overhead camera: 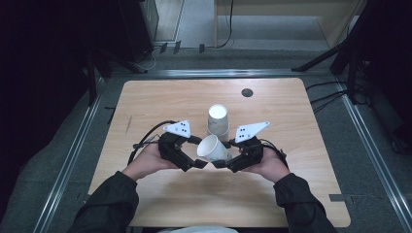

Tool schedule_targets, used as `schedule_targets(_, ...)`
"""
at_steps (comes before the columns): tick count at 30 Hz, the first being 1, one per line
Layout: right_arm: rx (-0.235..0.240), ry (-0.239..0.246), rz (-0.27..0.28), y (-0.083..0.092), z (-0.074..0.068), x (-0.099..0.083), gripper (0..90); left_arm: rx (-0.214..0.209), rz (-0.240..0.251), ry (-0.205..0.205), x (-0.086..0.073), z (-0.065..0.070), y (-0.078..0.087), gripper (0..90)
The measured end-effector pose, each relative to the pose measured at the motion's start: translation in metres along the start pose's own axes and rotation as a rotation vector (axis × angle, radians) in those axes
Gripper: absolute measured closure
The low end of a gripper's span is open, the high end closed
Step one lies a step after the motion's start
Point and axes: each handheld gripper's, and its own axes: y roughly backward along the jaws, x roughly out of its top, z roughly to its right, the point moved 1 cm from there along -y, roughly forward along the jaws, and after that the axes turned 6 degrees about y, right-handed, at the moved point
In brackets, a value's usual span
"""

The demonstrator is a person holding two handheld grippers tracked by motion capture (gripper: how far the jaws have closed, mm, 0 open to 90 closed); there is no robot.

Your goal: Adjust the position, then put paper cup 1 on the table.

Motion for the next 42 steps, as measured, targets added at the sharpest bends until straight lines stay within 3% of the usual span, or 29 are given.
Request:
schedule_targets(4,0.012,0.005,0.000,-0.002,0.000,0.000,31.9,-0.019,0.023,0.015,-0.001,0.000,-0.002,12.7)
schedule_targets(6,0.018,-0.001,0.001,-0.002,-0.001,0.001,31.8,-0.006,0.024,0.003,-0.001,0.002,-0.003,12.7)
schedule_targets(18,0.037,0.009,-0.003,-0.009,-0.003,0.002,31.9,-0.026,0.066,0.018,0.001,0.003,-0.002,15.0)
schedule_targets(24,0.043,0.011,-0.005,-0.012,-0.004,0.004,31.9,-0.014,0.066,0.020,0.000,0.004,-0.004,15.0)
schedule_targets(27,0.052,0.012,-0.012,-0.013,-0.005,0.004,32.1,-0.016,0.078,0.017,0.000,0.004,-0.003,20.8)
schedule_targets(33,0.050,0.012,-0.012,-0.013,-0.005,0.004,32.4,-0.012,0.085,0.019,0.000,0.004,-0.002,23.7)
schedule_targets(42,0.046,0.000,-0.032,-0.016,-0.005,0.003,31.1,-0.005,0.064,0.028,-0.001,0.003,-0.004,24.9)
